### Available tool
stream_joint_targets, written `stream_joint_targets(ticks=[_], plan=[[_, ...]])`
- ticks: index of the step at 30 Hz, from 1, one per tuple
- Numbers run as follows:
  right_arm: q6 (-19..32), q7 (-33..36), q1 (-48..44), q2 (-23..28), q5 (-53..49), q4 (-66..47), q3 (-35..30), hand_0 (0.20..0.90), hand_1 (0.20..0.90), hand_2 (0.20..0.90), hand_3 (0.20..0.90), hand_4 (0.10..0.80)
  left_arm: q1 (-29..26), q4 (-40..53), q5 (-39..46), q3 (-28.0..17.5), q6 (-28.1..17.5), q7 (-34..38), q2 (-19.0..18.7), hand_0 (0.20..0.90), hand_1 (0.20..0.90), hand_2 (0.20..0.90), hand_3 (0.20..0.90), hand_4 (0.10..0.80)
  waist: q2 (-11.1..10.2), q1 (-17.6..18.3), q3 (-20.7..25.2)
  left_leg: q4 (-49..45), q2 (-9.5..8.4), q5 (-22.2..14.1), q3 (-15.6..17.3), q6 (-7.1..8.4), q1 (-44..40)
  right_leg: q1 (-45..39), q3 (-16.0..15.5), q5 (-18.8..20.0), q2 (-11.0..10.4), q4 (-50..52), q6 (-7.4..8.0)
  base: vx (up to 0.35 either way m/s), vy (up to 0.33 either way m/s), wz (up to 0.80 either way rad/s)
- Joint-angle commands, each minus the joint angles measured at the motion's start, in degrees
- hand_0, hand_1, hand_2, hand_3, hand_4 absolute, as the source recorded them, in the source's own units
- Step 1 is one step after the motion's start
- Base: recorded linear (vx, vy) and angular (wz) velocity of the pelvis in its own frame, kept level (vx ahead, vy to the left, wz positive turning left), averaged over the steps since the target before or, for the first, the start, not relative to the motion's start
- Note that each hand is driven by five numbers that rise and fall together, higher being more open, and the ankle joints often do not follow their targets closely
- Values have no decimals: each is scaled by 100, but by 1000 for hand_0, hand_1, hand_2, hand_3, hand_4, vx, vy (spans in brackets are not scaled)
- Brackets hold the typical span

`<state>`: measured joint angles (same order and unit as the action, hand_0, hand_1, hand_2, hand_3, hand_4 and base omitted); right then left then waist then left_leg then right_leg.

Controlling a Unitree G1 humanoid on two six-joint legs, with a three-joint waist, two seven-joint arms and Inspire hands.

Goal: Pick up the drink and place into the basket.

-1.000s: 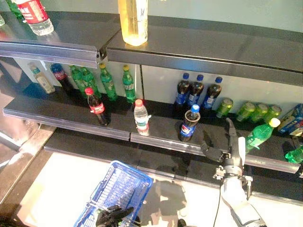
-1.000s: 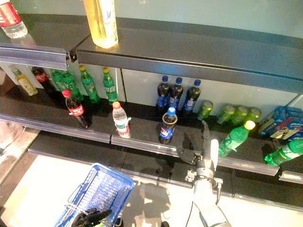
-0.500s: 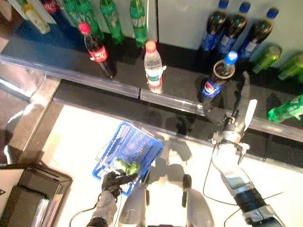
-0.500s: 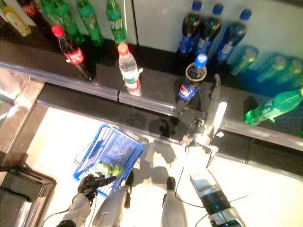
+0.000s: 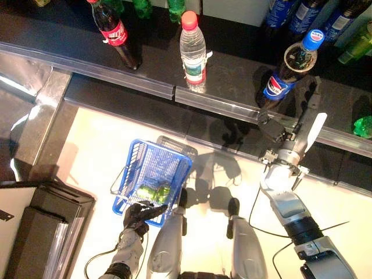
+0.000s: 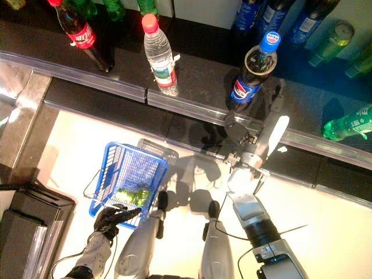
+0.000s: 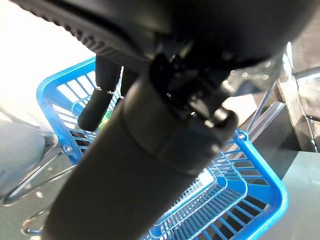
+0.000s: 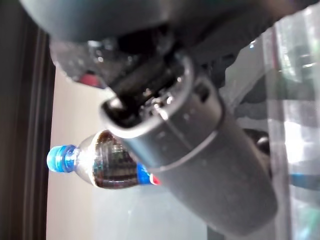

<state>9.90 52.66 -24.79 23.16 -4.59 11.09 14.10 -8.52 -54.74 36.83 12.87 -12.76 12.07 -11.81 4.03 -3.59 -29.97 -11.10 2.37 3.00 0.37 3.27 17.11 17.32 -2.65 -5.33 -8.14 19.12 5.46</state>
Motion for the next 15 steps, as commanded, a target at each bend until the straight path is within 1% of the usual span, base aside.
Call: stream_joint_targets(ticks=[1,8,15], plan=[[375,122,-912,301,-124,-489,-472,900,900,900,900,800,564,181,-37,373,10,9,67,300,300,300,200,100,-138,-147,17,-602,-217,-264,-470,-206,289,3,-428,448,-73,-109,-361,0,0,0],[373,151,-1667,401,-341,-24,-549,900,900,900,900,800,477,265,46,446,101,13,-6,300,300,300,200,100,-110,-326,17,-628,-285,-270,-525,-237,432,119,-502,447,-70,-73,-380,0,0,0],[372,142,-2097,517,-563,250,-587,900,900,900,900,800,436,307,63,483,178,-21,-64,300,300,300,200,100,-83,-417,17,-660,-346,-284,-567,-268,523,191,-538,446,-78,-51,-384,0,0,0]])
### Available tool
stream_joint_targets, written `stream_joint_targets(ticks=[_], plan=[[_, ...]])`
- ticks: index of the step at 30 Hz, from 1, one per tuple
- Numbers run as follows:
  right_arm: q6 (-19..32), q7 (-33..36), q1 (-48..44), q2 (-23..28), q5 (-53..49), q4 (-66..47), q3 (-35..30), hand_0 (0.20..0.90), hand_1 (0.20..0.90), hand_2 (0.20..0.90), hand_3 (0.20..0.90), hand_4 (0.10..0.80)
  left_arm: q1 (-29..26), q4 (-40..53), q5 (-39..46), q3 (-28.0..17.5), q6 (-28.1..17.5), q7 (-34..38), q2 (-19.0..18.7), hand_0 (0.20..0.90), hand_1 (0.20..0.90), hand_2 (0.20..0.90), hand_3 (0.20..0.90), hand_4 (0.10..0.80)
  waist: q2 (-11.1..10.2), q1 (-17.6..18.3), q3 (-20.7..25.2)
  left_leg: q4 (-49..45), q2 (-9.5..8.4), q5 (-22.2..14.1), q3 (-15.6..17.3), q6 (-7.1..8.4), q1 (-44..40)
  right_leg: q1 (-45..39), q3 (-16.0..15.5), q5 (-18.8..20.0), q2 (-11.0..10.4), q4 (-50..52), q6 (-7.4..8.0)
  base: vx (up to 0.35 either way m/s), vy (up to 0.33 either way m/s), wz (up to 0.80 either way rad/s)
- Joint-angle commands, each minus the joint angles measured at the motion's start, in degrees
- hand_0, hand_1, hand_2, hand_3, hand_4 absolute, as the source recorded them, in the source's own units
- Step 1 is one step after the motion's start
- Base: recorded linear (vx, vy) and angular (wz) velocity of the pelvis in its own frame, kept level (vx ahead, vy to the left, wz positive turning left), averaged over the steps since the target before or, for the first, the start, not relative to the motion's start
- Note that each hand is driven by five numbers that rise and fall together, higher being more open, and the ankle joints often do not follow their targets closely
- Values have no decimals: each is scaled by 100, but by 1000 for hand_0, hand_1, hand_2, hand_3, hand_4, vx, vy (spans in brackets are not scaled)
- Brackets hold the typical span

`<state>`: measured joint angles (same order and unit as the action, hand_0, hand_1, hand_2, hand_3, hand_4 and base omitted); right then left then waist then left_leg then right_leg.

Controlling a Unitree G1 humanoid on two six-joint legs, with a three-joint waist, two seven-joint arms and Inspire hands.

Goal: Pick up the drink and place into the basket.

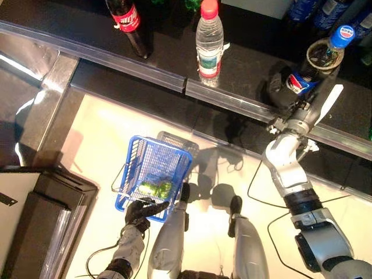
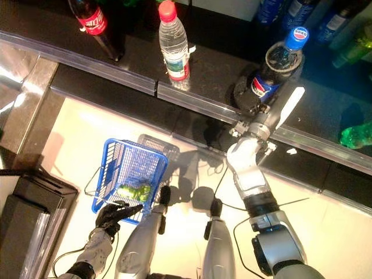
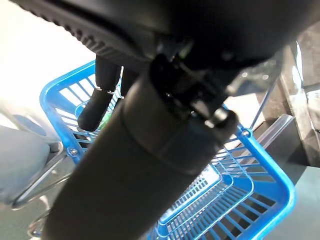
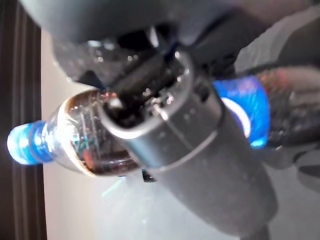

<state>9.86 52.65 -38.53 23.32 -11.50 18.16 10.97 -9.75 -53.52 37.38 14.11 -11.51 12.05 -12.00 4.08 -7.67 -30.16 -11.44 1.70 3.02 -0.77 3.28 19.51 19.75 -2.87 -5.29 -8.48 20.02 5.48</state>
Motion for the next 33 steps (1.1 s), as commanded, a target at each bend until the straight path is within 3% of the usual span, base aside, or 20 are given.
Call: stream_joint_targets(ticks=[1,10,12,13,22,33], plan=[[369,157,-852,527,84,-332,-261,900,900,900,900,800,542,167,9,386,56,-28,-56,300,300,300,200,100,-82,-34,37,-625,-289,-281,-456,-275,309,-30,-528,447,-48,-144,-388,0,0,0],[536,530,-1121,565,-350,86,-411,900,900,900,900,800,463,136,82,425,82,-30,-80,300,300,300,200,100,-67,-92,37,-640,-327,-304,-461,-300,315,-25,-569,426,-74,-98,-391,6,2,1],[570,541,-1192,608,-470,257,-456,806,806,806,790,690,459,130,85,431,101,-51,-96,300,300,300,200,100,-59,-110,37,-642,-339,-312,-469,-301,301,-47,-584,422,-83,-100,-389,0,0,0],[650,523,-1271,672,-617,512,-502,300,300,300,200,100,470,112,72,428,111,-95,-113,300,300,300,200,100,-47,-132,37,-654,-352,-317,-481,-303,299,-60,-596,418,-94,-94,-393,0,0,0],[783,563,-1566,995,-840,1380,-465,300,300,300,200,100,495,127,127,477,109,-197,-201,300,300,300,200,100,-11,-211,37,-704,-377,-340,-523,-318,329,-44,-650,381,-118,-10,-400,11,-4,6],[940,331,-1549,1100,-916,1300,-480,300,300,300,200,100,514,192,226,482,4,-210,-229,300,300,300,200,100,-13,-194,37,-730,-403,-359,-572,-324,329,-38,-637,324,-85,51,-425,0,0,0]])
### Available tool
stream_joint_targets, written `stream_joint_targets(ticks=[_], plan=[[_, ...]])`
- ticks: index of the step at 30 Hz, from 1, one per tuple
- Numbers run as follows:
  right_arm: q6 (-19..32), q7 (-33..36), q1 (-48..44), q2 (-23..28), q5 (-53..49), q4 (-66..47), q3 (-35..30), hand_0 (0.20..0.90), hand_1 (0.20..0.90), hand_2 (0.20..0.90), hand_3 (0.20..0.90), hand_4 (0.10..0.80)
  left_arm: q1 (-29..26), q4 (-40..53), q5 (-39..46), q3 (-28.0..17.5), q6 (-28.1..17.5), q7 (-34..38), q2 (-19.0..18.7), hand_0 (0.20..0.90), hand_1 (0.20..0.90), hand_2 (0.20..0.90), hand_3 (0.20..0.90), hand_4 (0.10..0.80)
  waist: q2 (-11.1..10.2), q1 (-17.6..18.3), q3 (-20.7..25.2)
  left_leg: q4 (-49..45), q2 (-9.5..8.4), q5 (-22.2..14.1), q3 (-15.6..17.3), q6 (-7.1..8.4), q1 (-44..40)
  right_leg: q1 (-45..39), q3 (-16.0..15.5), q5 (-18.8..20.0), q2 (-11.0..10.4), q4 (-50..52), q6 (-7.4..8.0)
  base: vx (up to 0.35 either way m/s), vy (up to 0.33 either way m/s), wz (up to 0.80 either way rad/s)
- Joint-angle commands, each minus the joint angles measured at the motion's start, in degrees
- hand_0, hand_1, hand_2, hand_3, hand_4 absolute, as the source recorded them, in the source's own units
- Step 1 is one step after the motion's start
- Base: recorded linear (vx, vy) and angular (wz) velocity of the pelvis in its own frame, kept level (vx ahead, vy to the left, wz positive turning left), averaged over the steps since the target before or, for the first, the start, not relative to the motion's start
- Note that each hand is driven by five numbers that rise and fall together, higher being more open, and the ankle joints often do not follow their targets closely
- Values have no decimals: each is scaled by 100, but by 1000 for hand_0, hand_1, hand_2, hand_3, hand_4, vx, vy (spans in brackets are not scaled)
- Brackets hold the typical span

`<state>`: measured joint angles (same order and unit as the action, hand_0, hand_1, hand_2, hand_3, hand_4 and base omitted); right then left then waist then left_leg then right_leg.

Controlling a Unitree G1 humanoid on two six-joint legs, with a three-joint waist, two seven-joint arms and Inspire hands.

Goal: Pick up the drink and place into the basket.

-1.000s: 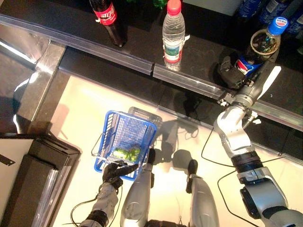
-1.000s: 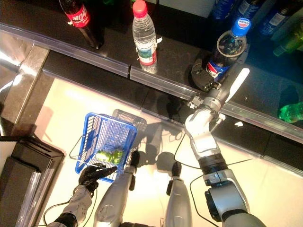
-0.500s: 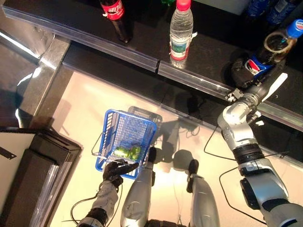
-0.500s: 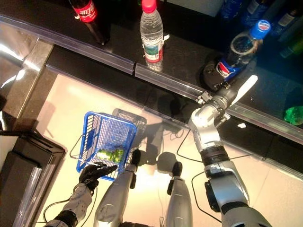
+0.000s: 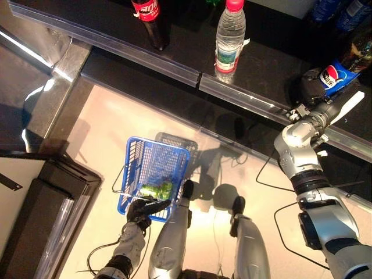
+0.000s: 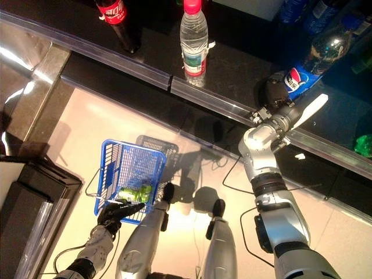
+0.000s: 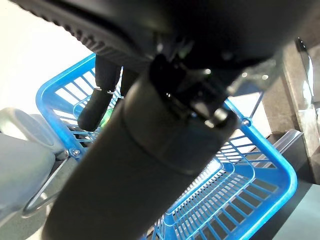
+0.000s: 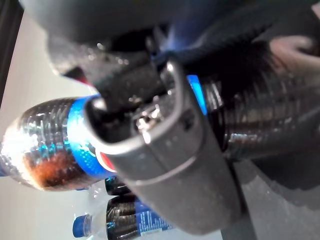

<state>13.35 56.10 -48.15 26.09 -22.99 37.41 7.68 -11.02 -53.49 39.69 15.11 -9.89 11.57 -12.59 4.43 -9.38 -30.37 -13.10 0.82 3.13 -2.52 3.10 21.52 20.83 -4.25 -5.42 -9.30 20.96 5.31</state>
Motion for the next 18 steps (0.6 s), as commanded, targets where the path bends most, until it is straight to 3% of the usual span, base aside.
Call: stream_joint_targets(ticks=[1,8,18], plan=[[601,-42,-594,823,272,-673,-151,300,300,300,200,100,647,205,-15,370,-191,-130,-164,300,300,300,200,100,-49,-23,57,-563,-315,-373,-398,-303,112,-164,-502,325,0,-40,-413,0,0,0],[523,-211,-405,780,688,-1508,-198,300,300,300,200,100,740,392,11,197,-429,-79,-206,300,300,300,200,100,-62,-6,58,-574,-316,-402,-429,-298,-39,-295,-530,215,31,66,-450,-4,-2,0],[270,-1464,893,506,1375,-3774,-356,300,300,300,200,100,1181,881,279,-530,-872,-301,-235,300,300,300,200,100,-138,174,285,-494,-227,-463,-381,-199,-593,-845,-521,-15,54,110,-510,5,2,1]])
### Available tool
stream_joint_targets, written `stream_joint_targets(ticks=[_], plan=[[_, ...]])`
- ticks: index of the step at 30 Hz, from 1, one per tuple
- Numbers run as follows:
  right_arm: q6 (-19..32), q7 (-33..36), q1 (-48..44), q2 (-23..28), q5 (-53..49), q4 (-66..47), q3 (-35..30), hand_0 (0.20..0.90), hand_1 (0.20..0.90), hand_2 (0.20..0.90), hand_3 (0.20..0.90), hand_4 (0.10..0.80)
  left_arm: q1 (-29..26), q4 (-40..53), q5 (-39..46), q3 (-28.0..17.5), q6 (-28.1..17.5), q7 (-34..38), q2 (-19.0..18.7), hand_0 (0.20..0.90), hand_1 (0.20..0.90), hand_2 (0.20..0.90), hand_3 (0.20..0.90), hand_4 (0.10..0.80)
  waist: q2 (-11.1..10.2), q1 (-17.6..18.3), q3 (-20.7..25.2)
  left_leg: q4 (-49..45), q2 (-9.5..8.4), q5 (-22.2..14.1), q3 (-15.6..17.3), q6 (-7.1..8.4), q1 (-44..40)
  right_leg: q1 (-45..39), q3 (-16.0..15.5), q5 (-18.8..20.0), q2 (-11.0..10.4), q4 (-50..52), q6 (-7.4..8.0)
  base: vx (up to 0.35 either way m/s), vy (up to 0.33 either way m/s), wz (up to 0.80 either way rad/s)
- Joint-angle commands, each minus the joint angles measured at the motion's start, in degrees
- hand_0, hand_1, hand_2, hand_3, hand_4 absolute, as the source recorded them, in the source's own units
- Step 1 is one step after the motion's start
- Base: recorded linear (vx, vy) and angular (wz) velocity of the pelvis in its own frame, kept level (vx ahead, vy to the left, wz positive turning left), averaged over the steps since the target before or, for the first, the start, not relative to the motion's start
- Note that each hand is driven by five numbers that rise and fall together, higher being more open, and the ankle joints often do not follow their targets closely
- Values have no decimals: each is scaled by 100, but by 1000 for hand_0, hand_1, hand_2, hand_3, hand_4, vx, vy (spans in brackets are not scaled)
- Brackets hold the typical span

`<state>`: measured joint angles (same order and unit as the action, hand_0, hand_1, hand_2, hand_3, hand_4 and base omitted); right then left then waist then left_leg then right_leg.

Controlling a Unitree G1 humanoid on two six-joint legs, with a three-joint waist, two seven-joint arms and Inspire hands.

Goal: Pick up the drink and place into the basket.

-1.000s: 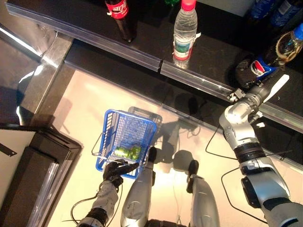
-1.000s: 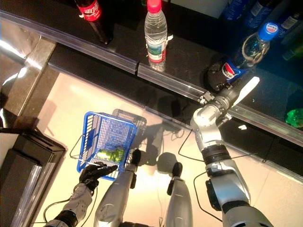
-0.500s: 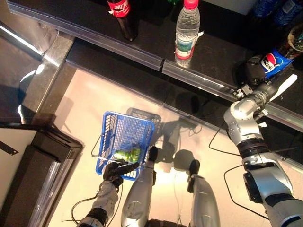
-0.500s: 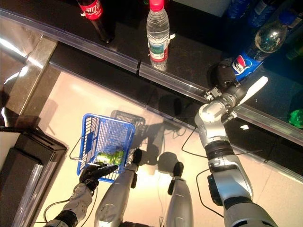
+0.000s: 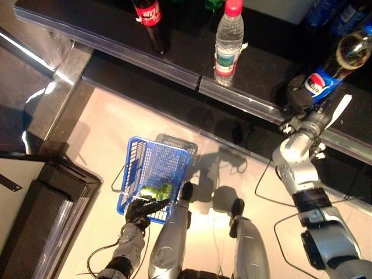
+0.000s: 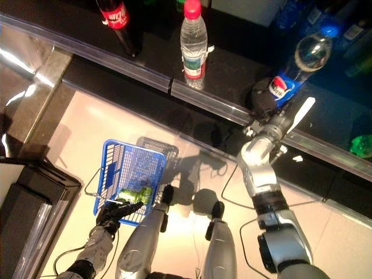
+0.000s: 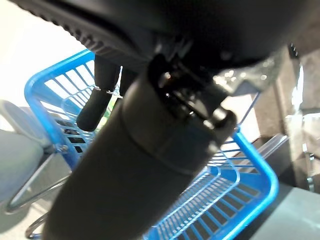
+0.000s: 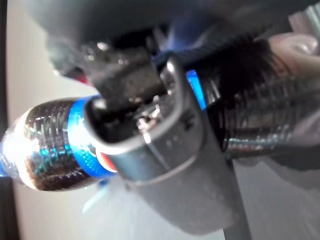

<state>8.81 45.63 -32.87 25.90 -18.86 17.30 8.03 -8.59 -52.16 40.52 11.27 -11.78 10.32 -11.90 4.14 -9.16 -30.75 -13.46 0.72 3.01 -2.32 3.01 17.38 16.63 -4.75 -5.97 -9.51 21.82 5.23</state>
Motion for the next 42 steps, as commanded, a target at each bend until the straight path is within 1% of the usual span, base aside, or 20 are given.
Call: stream_joint_targets(ticks=[1,2,4,5,9,11,13,14,18,19,21,25,30,31,34,35,38,42], plan=[[744,-496,-533,503,956,-1849,-391,300,300,300,200,100,985,778,192,-173,-713,-202,-306,300,300,300,200,100,-117,162,355,-425,-205,-447,-399,-183,-232,-476,-474,33,78,-2,-505,44,3,3],[804,-718,-291,462,937,-2042,-398,300,300,300,200,100,1090,871,168,-250,-768,-278,-290,300,300,300,200,100,-142,180,454,-341,-171,-443,-373,-170,-342,-589,-469,18,87,-71,-503,37,-1,4],[836,-951,-90,411,966,-2244,-392,300,300,300,200,100,1178,982,143,-310,-813,-350,-293,300,300,300,200,100,-163,193,536,-250,-145,-422,-350,-154,-449,-699,-481,9,100,-148,-504,11,-6,6],[843,-1288,59,381,810,-2472,-370,300,300,300,200,100,1235,1072,161,-341,-862,-409,-303,300,300,300,200,100,-186,206,618,-162,-105,-395,-323,-135,-540,-789,-491,9,118,-217,-505,-13,-14,10],[687,-2004,419,244,418,-3029,-176,300,300,300,200,100,1345,1287,184,-432,-906,-579,-320,300,300,300,200,100,-249,227,848,64,-23,-317,-294,-80,-787,-1063,-477,15,184,-428,-501,3,-8,0],[650,-2247,499,177,255,-3148,-97,300,300,300,200,100,1377,1365,167,-429,-927,-597,-329,300,300,300,200,100,-268,228,923,164,8,-283,-289,-63,-868,-1144,-468,21,210,-508,-496,0,0,0],[650,-2247,499,177,255,-3148,-97,300,300,300,200,100,1377,1365,167,-429,-927,-597,-329,300,300,300,200,100,-268,228,923,164,8,-283,-289,-63,-868,-1144,-468,21,210,-508,-496,0,0,0],[540,-2875,724,29,-337,-3408,81,300,300,300,200,100,1444,1588,23,-427,-1019,-613,-371,300,300,300,200,100,-300,214,1066,375,53,-194,-271,-31,-995,-1301,-454,55,265,-700,-479,0,0,0],[536,-2912,739,21,-357,-3419,88,300,300,300,200,100,1453,1604,-4,-425,-1029,-604,-375,300,300,300,200,100,-302,214,1073,386,55,-189,-272,-29,-1002,-1309,-454,58,267,-710,-478,-27,-14,9],[251,-3796,1012,-188,-1135,-3685,647,300,300,300,200,100,1504,2310,-401,-321,-1100,-459,-610,300,300,300,200,100,-319,139,1207,612,124,-18,-308,14,-1071,-1412,-464,116,318,-882,-460,-122,-33,10],[142,-4096,1098,-265,-1365,-3774,899,300,300,300,200,100,1518,2754,-345,-309,-1097,-514,-695,300,300,300,200,100,-314,81,1229,665,141,40,-347,27,-1063,-1443,-489,129,334,-932,-457,-114,-29,9],[135,-4298,1109,-377,-1362,-3778,1256,300,300,300,200,100,1535,3586,-377,-265,-1046,-490,-905,300,300,300,200,100,-303,-65,1210,715,137,115,-480,39,-1046,-1495,-586,151,332,-984,-452,-69,-32,15],[116,-4297,970,-512,-1333,-3781,1655,300,300,300,200,100,1465,4596,-559,-286,-1028,-524,-1179,300,300,300,200,100,-292,-308,1159,704,72,156,-726,35,-1008,-1540,-763,144,335,-982,-460,-61,-51,19],[111,-4296,963,-519,-1334,-3783,1671,300,300,300,200,100,1461,4633,-573,-287,-1032,-524,-1187,300,300,300,200,100,-293,-315,1155,703,69,157,-737,35,-1009,-1544,-773,144,334,-982,-460,-27,-45,32],[116,-4184,885,-602,-1251,-3768,1863,300,300,300,200,100,1407,5012,-638,-289,-998,-595,-1300,300,300,300,200,100,-303,-434,1139,697,37,161,-866,32,-1012,-1589,-863,155,322,-998,-449,-5,-56,16],[76,-4111,818,-675,-1228,-3749,2023,300,300,300,200,100,1398,5376,-803,-317,-950,-698,-1387,300,300,300,200,100,-325,-553,1161,708,2,170,-985,29,-1031,-1652,-927,168,317,-1038,-436,24,-67,13],[73,-4030,745,-706,-1161,-3731,2152,300,300,300,200,100,1377,5671,-895,-323,-915,-823,-1477,300,300,300,200,100,-347,-656,1176,702,-26,165,-1085,25,-1039,-1703,-997,174,310,-1066,-423,28,-53,26],[64,-3737,573,-787,-980,-3630,2329,300,300,300,200,100,1330,6079,-885,-312,-796,-1164,-1619,300,300,300,200,100,-385,-823,1196,635,-84,130,-1225,15,-1037,-1784,-1101,179,294,-1091,-415,48,-46,21]])
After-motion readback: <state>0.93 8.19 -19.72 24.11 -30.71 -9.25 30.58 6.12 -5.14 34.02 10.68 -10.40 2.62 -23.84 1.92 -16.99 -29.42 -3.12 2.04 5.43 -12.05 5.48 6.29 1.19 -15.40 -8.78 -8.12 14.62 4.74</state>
